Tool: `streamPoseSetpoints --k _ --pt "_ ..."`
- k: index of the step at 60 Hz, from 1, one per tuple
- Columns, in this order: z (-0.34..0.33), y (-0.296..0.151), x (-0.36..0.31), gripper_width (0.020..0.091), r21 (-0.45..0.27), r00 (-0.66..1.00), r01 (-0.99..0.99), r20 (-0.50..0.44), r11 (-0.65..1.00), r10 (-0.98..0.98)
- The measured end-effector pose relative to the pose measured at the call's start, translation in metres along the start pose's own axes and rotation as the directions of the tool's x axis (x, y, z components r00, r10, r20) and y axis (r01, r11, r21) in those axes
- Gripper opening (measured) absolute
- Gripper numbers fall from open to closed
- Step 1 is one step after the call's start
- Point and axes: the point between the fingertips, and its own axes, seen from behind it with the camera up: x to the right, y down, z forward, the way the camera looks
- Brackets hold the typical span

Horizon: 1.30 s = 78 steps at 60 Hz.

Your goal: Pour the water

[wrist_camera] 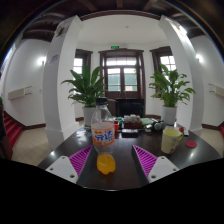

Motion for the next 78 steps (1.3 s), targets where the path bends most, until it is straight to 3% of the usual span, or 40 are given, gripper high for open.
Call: streamPoseSetpoints --k 10,23,29,30,36,43,61,69,78 --pt "0.055 -0.005 -0.061 0.0747 0.044 1.000 -0.023 0.015 0.999 0.022" --pt "0.093 -0.013 -0.068 0.0723 0.046 1.000 -0.025 -0.008 0.999 0.025" --pt "0.106 -0.013 -0.064 0.0601 0.055 0.999 -0.031 -0.018 0.998 0.032" --pt "0.107 -0.012 -0.062 0.0524 0.057 0.999 -0.029 -0.024 0.998 0.030" --pt "0.110 -0.014 -0.060 0.0482 0.087 0.999 -0.022 -0.022 0.996 0.024" --pt "0.110 -0.016 -0.058 0.0383 0.110 0.999 -0.025 -0.022 0.994 0.027" --pt "0.112 -0.015 -0.052 0.0378 0.097 0.998 -0.069 -0.008 0.993 0.070" --pt "0.118 -0.014 -0.025 0.0381 0.060 0.954 -0.298 -0.019 0.953 0.300" --pt "0.130 -0.031 0.016 0.0383 0.094 0.800 -0.596 -0.018 0.798 0.600"
